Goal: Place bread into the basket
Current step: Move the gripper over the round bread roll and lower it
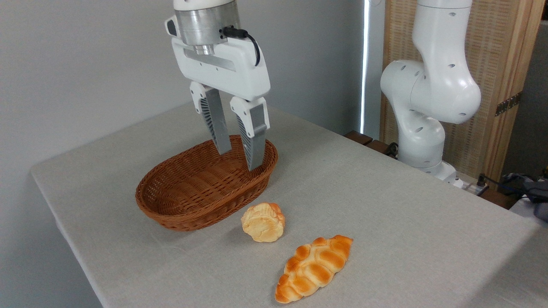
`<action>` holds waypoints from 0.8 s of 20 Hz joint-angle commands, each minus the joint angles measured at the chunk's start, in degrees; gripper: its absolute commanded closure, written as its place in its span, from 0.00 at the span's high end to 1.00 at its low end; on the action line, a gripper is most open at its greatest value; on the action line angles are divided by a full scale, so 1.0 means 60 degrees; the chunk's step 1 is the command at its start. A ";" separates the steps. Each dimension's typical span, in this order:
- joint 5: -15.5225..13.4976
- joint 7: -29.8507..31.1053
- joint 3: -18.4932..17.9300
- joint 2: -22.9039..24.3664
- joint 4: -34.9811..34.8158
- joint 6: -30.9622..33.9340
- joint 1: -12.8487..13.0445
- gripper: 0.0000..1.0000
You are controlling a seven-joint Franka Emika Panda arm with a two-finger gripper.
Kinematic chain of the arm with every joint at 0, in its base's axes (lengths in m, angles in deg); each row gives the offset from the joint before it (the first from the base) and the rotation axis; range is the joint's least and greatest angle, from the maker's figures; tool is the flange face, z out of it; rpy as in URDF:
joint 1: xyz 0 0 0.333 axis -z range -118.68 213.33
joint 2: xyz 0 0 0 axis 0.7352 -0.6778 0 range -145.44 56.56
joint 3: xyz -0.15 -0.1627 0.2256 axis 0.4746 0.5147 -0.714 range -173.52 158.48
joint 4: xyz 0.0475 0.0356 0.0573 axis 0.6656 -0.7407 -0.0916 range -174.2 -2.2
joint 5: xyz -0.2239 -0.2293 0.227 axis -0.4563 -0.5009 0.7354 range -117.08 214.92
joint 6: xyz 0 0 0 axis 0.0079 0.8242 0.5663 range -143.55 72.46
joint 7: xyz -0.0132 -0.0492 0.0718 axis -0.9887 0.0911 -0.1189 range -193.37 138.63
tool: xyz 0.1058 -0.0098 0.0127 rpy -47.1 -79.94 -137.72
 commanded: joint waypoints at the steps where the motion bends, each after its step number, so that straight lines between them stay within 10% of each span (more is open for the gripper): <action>1: 0.0317 -0.0088 -0.0081 0.0345 -0.0771 -0.0817 0.0081 1.00; 9: 0.0346 -0.0161 -0.0095 0.0374 -0.1884 -0.1272 0.0081 1.00; 16: 0.0434 -0.3952 -0.0168 0.0111 -0.2808 -0.2679 0.0066 1.00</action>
